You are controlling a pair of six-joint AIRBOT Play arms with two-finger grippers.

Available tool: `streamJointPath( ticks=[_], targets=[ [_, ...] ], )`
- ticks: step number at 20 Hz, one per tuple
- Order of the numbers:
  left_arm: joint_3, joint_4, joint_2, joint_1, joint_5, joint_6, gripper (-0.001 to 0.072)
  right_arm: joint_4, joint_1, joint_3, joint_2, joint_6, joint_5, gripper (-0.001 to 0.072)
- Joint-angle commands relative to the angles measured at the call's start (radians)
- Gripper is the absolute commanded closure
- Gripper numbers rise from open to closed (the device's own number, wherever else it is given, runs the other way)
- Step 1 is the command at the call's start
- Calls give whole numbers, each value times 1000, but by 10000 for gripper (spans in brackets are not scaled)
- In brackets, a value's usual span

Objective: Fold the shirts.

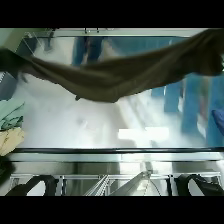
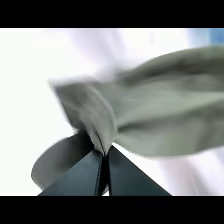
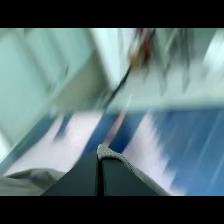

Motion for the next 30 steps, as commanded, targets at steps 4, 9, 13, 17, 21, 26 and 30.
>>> streamJointPath(
  ticks=[4, 9, 13, 17, 21, 26, 30],
  targets=[
    [369, -152, -66, 9, 153, 23, 690, -149, -9, 0, 270, 22, -129, 694],
    [325, -141, -256, -115, 242, 6, 690, -148, -6, -1, -54, 35, 14, 693],
    [142, -141, -410, -154, 205, 10, 693, -146, 21, -2, -412, 19, 46, 693],
    [21, -142, -602, -138, 159, 8, 426, -145, 113, -2, -772, 16, 33, 693],
    [4, -145, -713, -82, 167, -10, 97, -142, 138, -2, -915, 16, 5, 691],
    [-2, -179, -657, -41, 251, -38, 98, -143, 51, -2, -802, 71, 67, 264],
    [-166, -252, -516, -174, 247, -39, 99, -237, -78, -2, -709, 270, 162, 264]
  ],
)
